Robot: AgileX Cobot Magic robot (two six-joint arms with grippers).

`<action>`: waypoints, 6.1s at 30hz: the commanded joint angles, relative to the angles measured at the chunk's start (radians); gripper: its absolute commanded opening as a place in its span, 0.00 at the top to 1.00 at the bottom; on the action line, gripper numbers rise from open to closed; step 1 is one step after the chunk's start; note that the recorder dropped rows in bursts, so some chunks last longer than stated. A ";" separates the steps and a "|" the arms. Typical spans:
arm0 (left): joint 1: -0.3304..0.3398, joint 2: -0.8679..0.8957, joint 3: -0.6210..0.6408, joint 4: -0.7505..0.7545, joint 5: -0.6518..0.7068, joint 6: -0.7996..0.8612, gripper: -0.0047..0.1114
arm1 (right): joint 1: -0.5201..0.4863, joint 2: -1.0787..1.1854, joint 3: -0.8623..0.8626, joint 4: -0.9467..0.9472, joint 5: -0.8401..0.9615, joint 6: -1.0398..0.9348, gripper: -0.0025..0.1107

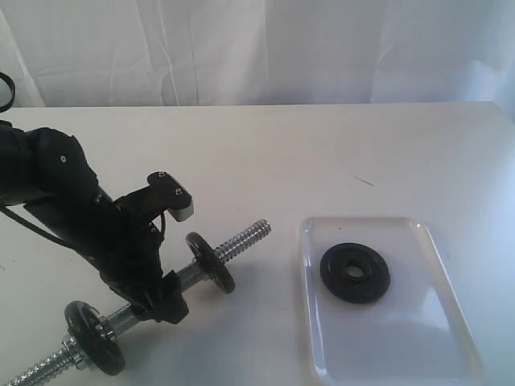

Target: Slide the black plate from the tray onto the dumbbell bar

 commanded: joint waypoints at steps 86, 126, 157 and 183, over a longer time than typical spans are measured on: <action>-0.004 -0.118 -0.062 -0.116 0.172 -0.008 0.96 | 0.013 0.798 -0.709 0.250 0.087 0.157 0.98; -0.004 -0.118 -0.062 -0.116 0.172 -0.008 0.96 | 0.191 1.859 -1.278 0.362 0.667 -0.144 0.05; -0.004 -0.118 -0.062 -0.130 0.176 -0.008 0.96 | 0.191 1.661 -1.302 0.395 0.694 -0.486 0.05; -0.004 -0.118 -0.062 -0.130 0.180 -0.008 0.96 | 0.290 1.841 -1.251 0.237 0.589 -0.369 0.05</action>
